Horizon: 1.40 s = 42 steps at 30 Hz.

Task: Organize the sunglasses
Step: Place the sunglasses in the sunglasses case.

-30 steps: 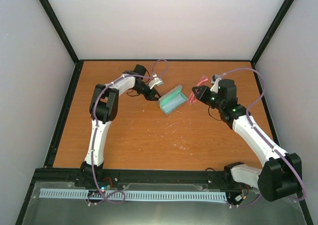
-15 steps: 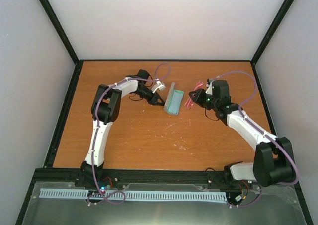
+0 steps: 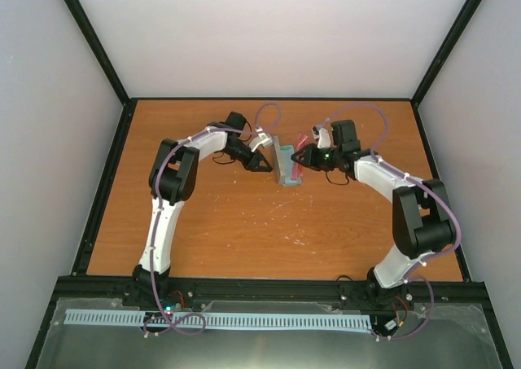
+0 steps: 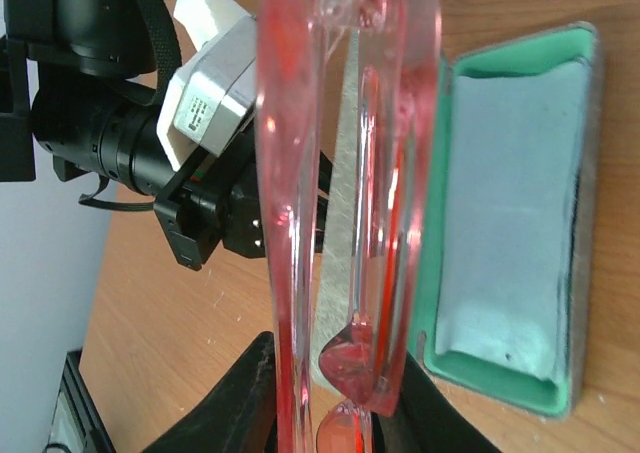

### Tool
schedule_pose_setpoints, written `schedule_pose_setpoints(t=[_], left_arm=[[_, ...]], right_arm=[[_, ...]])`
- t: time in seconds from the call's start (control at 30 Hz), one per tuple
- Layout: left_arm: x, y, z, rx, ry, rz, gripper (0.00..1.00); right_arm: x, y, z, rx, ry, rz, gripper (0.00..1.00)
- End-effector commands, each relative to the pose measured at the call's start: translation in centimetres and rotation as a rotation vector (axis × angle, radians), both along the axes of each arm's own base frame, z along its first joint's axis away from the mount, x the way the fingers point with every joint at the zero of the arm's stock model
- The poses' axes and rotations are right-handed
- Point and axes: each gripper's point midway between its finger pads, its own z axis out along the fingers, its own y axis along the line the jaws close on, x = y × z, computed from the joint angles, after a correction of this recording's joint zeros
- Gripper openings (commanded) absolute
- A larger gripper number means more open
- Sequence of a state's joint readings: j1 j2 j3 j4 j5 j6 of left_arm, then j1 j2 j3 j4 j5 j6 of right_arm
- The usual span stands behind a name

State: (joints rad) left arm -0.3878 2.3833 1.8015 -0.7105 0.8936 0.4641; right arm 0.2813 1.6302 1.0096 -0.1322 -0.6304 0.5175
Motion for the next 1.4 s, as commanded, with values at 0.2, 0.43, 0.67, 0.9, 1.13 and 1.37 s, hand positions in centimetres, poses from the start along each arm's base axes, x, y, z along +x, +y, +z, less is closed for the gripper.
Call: schedule_pose_setpoints(t=[0.2,0.43,0.67,0.9,1.13,1.37], left_arm=[[3.4,2.7,2.7,-0.007,-0.09,0.08,0.17],[4.6,2.3,3.0,-0.02,-0.088,0.097,0.18],[4.8,2.2,3.2,-0.023,-0.088,0.104,0.18],[4.8,2.2,3.1,-0.024,-0.081,0.106,0.18],[4.8,2.2,3.1,-0.025,-0.078,0.107,0.18],[4.7,2.2,3.0,-0.021,-0.073,0.107,0.18]], right_arm=[[0.9,2.2,-2.4,-0.058,-0.028,0.262,0.23],[2.8,2.7,-3.9,-0.051,-0.012,0.261,0.23],[3.7,3.2,-5.4,-0.04,0.02,0.257,0.24],[3.7,3.2,-7.3,-0.07,0.066,0.257,0.26],[4.1,3.4,-8.6,-0.079,0.087,0.251,0.3],[4.2,3.5,-9.3,-0.11,0.103,0.253,0.39]])
